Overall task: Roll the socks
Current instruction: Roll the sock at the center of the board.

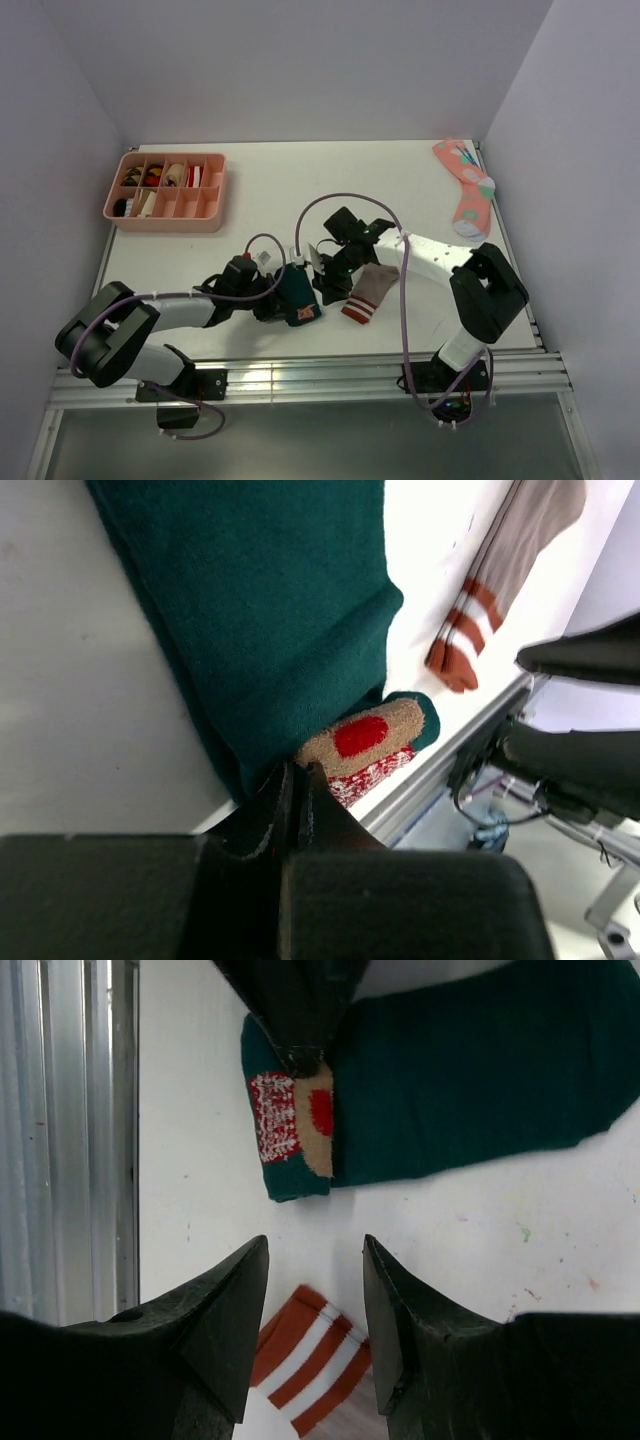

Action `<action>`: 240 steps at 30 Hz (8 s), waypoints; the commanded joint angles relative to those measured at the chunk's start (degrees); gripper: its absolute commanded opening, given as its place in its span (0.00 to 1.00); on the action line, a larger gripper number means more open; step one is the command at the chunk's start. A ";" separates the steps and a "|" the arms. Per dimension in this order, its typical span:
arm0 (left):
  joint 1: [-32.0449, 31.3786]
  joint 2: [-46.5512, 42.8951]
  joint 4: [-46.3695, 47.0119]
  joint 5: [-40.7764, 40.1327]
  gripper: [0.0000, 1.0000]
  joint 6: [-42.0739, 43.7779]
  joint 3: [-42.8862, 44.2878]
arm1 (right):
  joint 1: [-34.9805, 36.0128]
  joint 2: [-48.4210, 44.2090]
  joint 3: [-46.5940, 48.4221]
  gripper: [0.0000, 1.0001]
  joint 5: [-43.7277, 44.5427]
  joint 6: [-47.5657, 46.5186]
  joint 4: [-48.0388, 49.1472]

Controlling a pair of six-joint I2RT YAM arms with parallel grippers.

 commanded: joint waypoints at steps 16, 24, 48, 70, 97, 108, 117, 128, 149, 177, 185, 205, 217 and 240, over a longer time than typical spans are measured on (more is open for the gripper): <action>3.28 4.30 -16.74 4.66 0.00 6.96 -4.26 | 15.75 -5.82 -9.67 0.46 9.13 1.64 16.72; 4.69 4.21 -17.80 4.66 0.00 7.40 -3.20 | 17.34 -3.97 -11.79 0.45 9.31 3.30 19.45; 7.41 -5.01 -16.04 0.18 0.18 2.31 -1.62 | 13.39 9.37 -1.26 0.28 3.09 9.37 12.26; 6.10 -30.67 -5.95 -21.44 0.45 4.77 -10.05 | 4.77 34.87 31.09 0.27 -10.90 3.40 -21.66; -5.42 -27.71 27.72 -29.27 0.53 15.84 -24.91 | 3.10 47.00 45.78 0.27 -11.34 1.02 -32.84; -6.82 -19.43 34.85 -26.19 0.53 15.05 -26.75 | 2.49 46.83 44.81 0.27 -11.69 1.64 -31.61; -8.76 -16.53 37.33 -28.30 0.52 12.41 -29.30 | 1.61 46.22 44.38 0.27 -11.43 4.53 -28.80; -10.34 -20.49 29.06 -34.98 0.53 9.16 -28.07 | 0.38 46.04 44.20 0.27 -11.26 4.19 -29.50; -14.29 -10.73 30.54 -40.87 0.52 7.58 -25.61 | -0.77 46.74 45.43 0.27 -13.63 3.66 -33.10; -20.62 -3.88 23.16 -45.61 0.53 6.79 -20.52 | -3.75 48.76 48.24 0.26 -13.98 9.19 -33.28; -21.24 2.01 21.05 -44.83 0.36 6.26 -16.21 | -3.67 48.15 48.15 0.26 -13.19 11.74 -30.91; -21.07 2.28 2.61 -35.34 0.00 -1.47 -9.36 | -4.46 31.46 36.03 0.47 -10.29 17.45 -16.76; -15.63 0.78 -11.72 -24.54 0.00 -4.82 -4.35 | -9.20 17.40 28.13 0.49 -7.04 10.88 -16.41; -3.05 7.64 -15.51 0.17 0.00 3.36 -2.76 | 6.43 -14.87 -13.45 0.55 11.32 -4.34 11.79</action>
